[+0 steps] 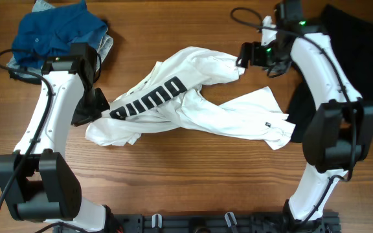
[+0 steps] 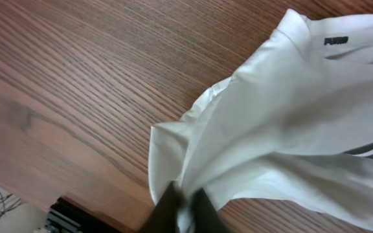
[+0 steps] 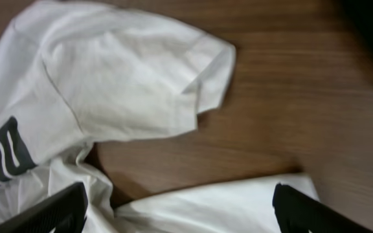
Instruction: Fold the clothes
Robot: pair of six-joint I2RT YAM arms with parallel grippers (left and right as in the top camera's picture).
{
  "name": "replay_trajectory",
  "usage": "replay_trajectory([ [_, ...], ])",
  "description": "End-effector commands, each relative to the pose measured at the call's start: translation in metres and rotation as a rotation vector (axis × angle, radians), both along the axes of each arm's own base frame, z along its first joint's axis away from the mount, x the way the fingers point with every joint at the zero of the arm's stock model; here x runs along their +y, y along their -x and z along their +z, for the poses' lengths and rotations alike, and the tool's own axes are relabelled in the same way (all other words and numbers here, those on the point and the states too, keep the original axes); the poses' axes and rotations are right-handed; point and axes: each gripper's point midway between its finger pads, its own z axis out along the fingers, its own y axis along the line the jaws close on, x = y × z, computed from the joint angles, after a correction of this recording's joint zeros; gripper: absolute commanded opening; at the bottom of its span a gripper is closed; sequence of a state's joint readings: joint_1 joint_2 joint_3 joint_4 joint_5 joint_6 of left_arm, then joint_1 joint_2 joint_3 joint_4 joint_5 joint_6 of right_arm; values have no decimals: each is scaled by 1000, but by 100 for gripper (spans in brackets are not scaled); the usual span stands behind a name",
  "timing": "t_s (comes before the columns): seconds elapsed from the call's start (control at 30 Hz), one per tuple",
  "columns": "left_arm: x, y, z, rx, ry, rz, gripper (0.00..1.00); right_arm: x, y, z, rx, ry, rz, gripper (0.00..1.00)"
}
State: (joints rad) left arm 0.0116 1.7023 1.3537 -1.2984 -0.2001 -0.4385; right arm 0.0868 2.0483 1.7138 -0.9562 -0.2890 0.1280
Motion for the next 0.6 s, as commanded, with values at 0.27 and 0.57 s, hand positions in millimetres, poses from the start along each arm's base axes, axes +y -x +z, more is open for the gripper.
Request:
replay_trajectory([
  [0.27, -12, -30, -3, -129, 64, 6, 100, 26, -20, -62, -140, 164, -2, 78],
  [0.57, -16, -42, -2, -178, 65, -6, 100, 21, -23, -111, -82, 195, -78, 60],
])
